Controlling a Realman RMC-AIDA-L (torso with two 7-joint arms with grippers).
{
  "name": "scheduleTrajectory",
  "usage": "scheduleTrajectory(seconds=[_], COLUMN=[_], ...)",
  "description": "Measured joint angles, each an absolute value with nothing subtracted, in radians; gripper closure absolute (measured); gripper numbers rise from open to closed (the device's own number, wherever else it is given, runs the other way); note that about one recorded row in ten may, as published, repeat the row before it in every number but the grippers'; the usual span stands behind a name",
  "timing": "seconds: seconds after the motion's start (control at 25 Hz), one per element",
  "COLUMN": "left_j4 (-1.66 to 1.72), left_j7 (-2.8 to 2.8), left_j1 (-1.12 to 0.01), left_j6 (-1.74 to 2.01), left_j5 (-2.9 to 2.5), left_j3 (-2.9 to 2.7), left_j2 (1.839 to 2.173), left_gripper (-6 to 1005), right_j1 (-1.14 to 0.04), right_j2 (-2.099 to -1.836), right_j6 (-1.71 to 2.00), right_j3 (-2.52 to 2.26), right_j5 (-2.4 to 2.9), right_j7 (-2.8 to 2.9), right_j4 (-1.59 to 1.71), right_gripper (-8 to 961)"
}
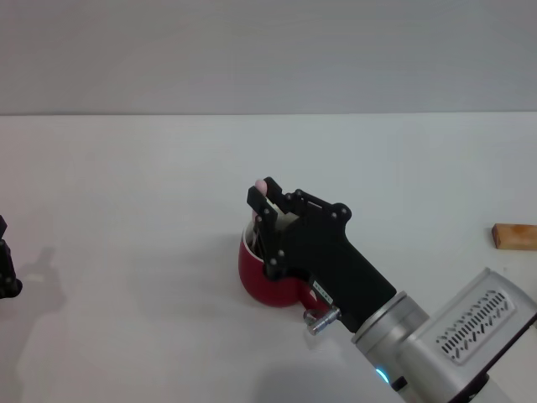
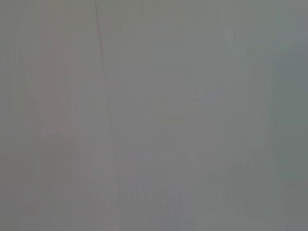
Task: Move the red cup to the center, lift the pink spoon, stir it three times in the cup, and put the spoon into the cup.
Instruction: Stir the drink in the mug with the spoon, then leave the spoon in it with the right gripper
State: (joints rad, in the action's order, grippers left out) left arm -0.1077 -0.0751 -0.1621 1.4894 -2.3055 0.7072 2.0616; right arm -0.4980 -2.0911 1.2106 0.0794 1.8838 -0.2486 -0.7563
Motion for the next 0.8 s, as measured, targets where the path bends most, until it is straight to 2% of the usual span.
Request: scheduleTrajectory(seconds=[0.8], left_j4=[-0.107], left_j7=[-0.075], left_j1=[-0.165], left_j6=[1.481], left_j5=[-2.306], left_j3=[0.71], left_j2=[2.063], left_gripper=[1001], right_j1=[-0.503], right_j2=[-2.091], right_j6=[1.159], right_j3=[0.127], right_j5=[1.892], right_j7=[-0.199], right_j4=[-0.696], right_gripper=[888])
